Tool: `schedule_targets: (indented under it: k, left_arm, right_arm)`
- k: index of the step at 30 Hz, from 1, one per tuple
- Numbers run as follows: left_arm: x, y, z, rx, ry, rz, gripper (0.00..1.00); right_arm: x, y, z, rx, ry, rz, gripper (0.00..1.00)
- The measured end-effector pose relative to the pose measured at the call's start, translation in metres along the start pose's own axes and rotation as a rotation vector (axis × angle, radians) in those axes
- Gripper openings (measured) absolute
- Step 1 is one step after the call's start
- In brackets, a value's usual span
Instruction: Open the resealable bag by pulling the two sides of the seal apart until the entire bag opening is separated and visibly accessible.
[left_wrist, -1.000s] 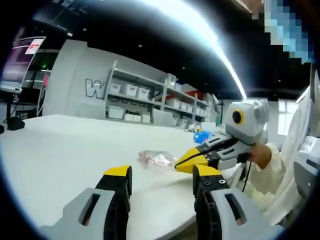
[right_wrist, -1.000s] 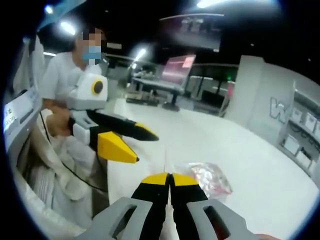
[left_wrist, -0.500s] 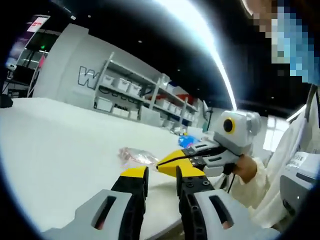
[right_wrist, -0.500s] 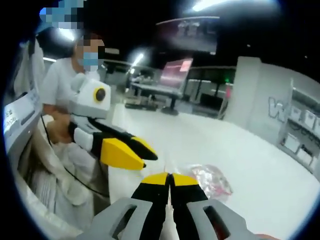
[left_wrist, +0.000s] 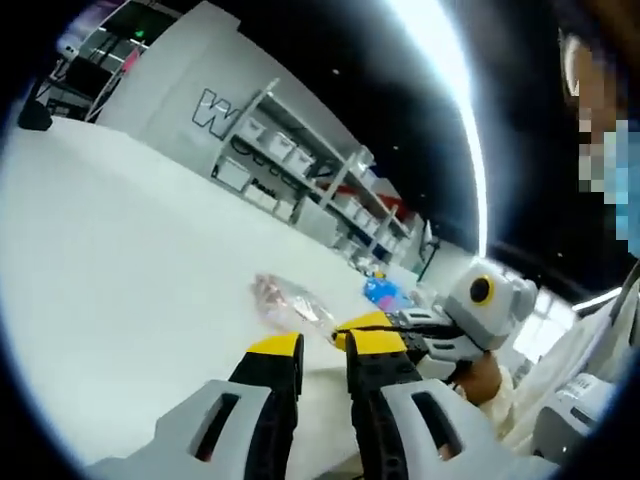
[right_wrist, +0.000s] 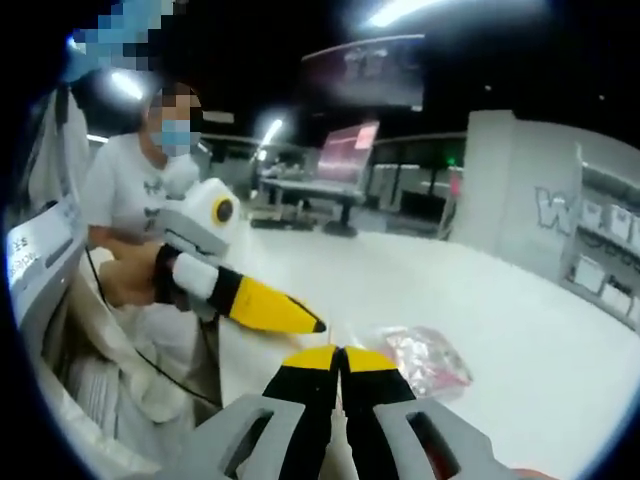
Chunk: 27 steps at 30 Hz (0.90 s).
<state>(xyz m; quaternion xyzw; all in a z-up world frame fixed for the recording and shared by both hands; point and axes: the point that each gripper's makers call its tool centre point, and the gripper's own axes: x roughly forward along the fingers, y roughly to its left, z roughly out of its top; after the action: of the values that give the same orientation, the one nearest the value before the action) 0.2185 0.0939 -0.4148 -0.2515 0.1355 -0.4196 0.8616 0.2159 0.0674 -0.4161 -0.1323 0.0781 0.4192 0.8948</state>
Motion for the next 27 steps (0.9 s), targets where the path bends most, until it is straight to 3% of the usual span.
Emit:
schedule_targets:
  k: [10, 27]
  left_arm:
    - [-0.002, -0.005, -0.008, -0.061, 0.053, -0.01, 0.13]
    - [-0.004, -0.006, -0.009, -0.071, 0.039, -0.002, 0.1]
  right_arm:
    - [-0.002, -0.002, 0.004, 0.012, -0.041, -0.013, 0.0]
    - [-0.002, 0.004, 0.002, 0.045, -0.071, 0.011, 0.0]
